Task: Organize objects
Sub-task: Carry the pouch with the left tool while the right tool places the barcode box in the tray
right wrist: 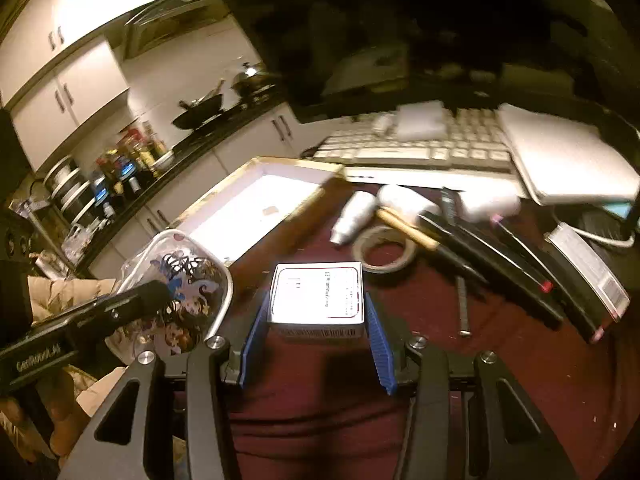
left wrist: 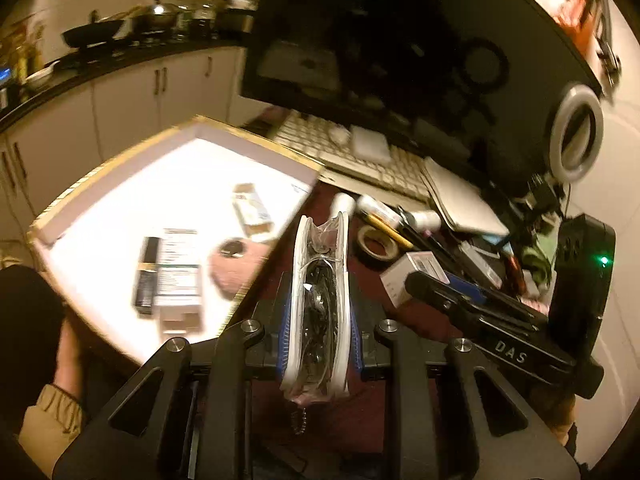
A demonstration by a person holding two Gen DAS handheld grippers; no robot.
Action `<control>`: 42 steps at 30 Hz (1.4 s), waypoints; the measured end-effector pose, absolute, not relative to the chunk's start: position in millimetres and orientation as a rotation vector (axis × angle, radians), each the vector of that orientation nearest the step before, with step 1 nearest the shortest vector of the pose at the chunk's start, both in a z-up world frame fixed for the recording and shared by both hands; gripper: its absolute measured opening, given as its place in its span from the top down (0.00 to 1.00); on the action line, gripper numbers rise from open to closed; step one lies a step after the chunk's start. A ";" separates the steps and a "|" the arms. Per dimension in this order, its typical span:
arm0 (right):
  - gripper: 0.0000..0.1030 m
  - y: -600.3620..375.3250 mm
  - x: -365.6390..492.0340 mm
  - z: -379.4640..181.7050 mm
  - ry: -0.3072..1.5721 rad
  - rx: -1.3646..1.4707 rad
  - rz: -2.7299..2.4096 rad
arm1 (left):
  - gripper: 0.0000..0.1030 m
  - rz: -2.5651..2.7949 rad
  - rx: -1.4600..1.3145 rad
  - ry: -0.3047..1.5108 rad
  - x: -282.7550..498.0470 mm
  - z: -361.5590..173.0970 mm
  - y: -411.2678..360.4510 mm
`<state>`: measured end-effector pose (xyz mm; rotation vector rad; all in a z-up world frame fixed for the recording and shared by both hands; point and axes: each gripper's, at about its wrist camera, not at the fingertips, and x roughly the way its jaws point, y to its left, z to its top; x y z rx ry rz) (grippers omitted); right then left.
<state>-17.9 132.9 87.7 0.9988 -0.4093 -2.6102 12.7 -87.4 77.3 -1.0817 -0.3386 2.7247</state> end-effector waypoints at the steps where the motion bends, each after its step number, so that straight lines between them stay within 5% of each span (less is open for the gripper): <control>1: 0.55 126.6 -18.8 90.7 -0.395 0.992 -2.603 | 0.78 2.740 -1.074 -0.359 14.1 79.3 -95.2; 18: 0.55 19.7 -103.6 112.1 -0.262 0.985 -2.423 | 0.78 2.979 -1.061 -0.623 0.8 76.3 -223.2; 42: 0.54 -31.6 -179.2 71.6 -0.167 1.077 -2.484 | 0.78 3.156 -1.308 -0.410 -54.1 36.0 -248.6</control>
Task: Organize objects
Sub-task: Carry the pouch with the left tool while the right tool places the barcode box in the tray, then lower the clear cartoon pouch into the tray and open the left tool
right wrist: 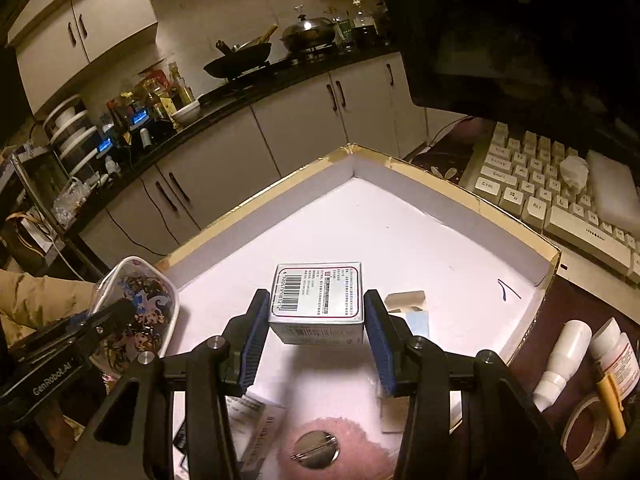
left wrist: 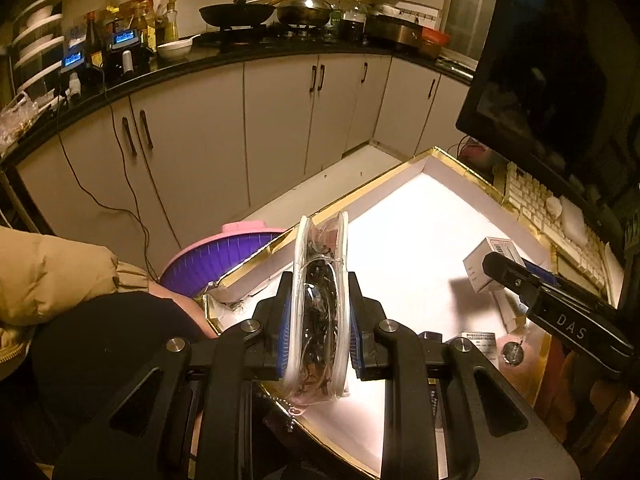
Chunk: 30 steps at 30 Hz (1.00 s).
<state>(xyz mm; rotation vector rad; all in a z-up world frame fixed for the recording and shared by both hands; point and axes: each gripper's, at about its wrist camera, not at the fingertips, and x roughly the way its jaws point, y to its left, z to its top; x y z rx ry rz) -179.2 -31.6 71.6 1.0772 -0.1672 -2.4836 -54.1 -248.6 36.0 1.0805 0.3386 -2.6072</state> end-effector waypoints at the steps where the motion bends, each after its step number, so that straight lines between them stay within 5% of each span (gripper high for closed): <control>1: 0.54 -30.8 -180.5 69.0 -0.174 1.089 -2.477 | 0.78 -2.603 1.086 0.335 -55.5 35.8 -248.3; 13: 0.54 -39.2 -178.8 60.8 -0.036 1.106 -2.546 | 0.77 -2.568 1.105 0.028 -70.5 29.7 -207.0; 19: 0.53 -35.4 -182.0 56.6 -0.056 1.120 -2.540 | 0.59 -2.632 1.158 0.193 -70.7 31.2 -213.7; 30: 0.52 -30.2 -179.7 58.9 -0.154 1.094 -2.506 | 0.55 -2.732 1.146 0.583 -58.7 37.5 -228.5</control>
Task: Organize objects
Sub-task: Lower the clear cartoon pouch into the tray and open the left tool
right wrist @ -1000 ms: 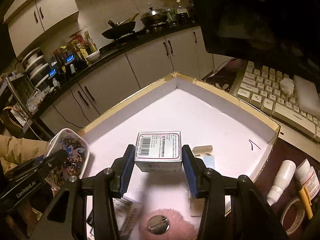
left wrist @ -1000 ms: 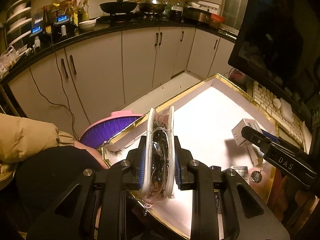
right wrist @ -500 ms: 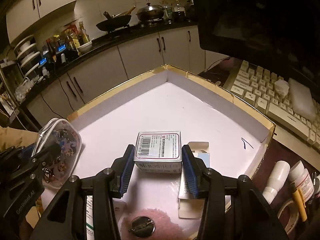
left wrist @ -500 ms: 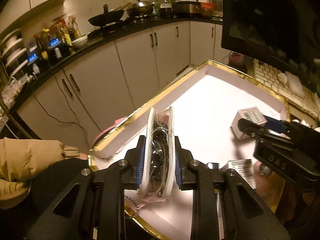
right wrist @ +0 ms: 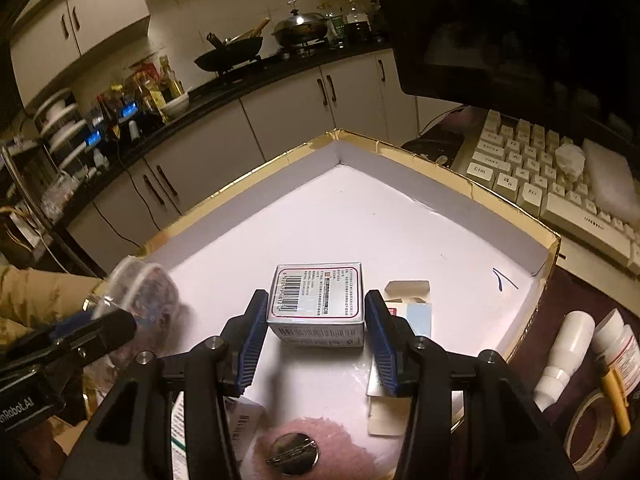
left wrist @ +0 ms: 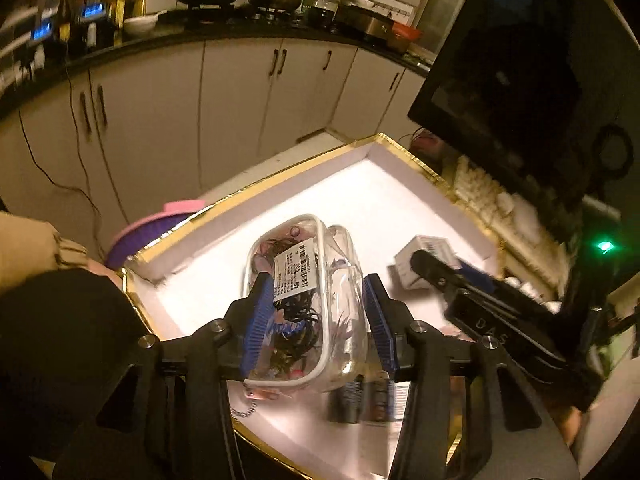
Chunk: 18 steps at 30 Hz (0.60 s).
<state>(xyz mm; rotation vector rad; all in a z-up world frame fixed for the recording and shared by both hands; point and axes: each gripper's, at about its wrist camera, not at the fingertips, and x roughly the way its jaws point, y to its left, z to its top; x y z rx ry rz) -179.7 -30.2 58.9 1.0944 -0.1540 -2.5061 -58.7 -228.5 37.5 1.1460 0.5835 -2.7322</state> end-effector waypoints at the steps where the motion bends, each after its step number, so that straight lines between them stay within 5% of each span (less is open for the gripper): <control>1: 0.52 -29.2 -179.7 59.4 -0.168 1.091 -2.503 | 0.55 -2.745 1.139 0.618 -57.3 38.8 -229.6; 18: 0.46 -11.4 -176.8 65.4 -0.283 1.048 -2.518 | 0.55 -2.790 1.163 0.704 -42.7 44.8 -216.3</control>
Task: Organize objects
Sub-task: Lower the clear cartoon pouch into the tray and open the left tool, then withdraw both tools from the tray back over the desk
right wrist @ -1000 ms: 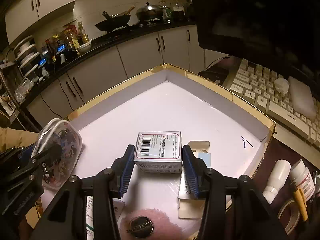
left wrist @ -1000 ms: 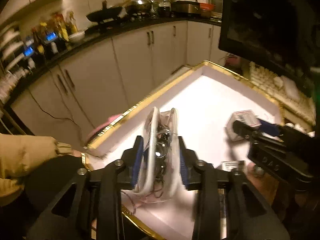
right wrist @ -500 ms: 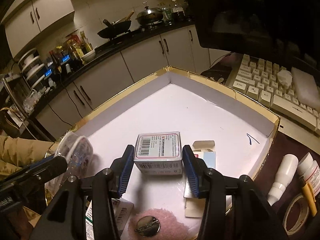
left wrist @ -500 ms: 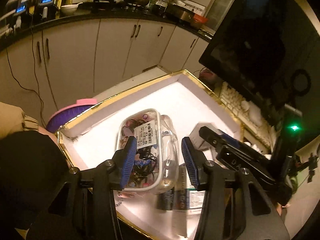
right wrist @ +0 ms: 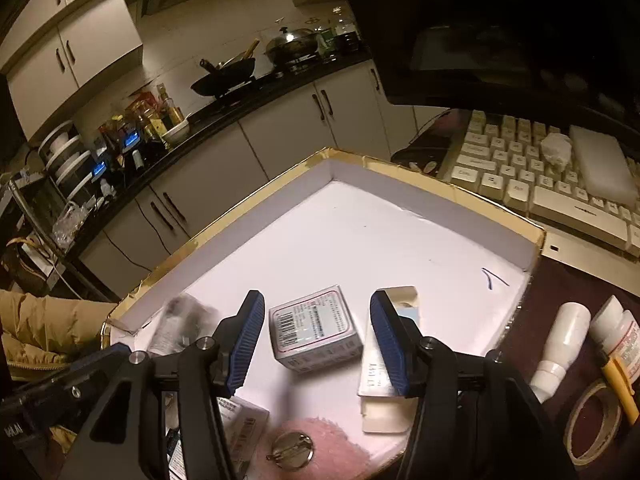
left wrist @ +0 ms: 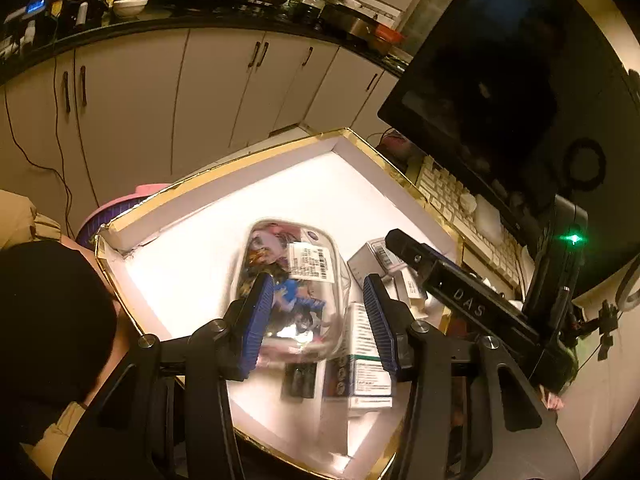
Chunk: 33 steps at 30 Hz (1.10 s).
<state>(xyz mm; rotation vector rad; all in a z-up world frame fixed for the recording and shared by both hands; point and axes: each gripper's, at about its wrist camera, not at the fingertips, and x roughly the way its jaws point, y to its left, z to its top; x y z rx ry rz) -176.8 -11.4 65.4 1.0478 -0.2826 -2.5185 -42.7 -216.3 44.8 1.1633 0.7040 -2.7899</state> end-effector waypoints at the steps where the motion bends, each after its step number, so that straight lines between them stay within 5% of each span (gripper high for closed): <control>1: 0.46 -9.5 -176.7 66.0 -0.283 1.053 -2.525 | 0.55 -2.792 1.157 0.704 -40.2 46.1 -216.5; 13: 0.46 46.7 -102.9 121.8 -0.421 0.829 -2.538 | 0.51 -2.895 1.102 0.668 -7.3 59.4 -184.5; 33: 0.45 198.3 -10.9 59.0 -0.555 1.077 -2.719 | 0.49 -3.025 1.423 0.528 -18.5 36.5 -64.8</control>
